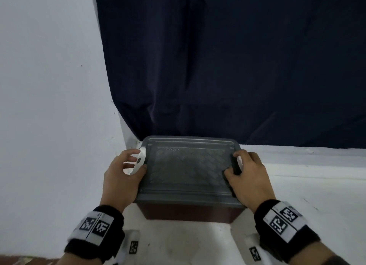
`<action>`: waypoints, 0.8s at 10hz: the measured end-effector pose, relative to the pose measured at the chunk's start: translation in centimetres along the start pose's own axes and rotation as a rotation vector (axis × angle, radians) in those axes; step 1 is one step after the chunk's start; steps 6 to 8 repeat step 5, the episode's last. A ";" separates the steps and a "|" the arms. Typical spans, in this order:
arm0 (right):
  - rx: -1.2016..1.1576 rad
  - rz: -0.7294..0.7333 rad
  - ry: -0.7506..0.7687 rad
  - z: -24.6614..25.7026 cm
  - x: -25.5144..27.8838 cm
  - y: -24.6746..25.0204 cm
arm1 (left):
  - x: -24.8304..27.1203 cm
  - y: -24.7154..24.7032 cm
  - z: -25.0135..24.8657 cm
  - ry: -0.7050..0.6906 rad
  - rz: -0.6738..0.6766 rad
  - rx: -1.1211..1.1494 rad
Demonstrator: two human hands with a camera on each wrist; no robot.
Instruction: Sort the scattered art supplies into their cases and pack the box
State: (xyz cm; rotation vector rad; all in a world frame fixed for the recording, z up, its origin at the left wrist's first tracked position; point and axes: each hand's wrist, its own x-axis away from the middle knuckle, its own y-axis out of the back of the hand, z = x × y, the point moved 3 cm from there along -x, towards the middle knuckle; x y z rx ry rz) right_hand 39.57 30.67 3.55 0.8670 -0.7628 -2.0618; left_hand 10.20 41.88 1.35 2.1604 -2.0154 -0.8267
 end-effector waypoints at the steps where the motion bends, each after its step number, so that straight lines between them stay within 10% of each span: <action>1: 0.001 0.000 -0.043 0.1 0.2 0.2 | 0.5 0.0 -0.3 -0.010 -0.066 -0.069; 8: -0.119 -0.113 0.064 1.2 5.6 5.0 | 6.7 4.7 -6.8 -0.160 -0.057 -0.065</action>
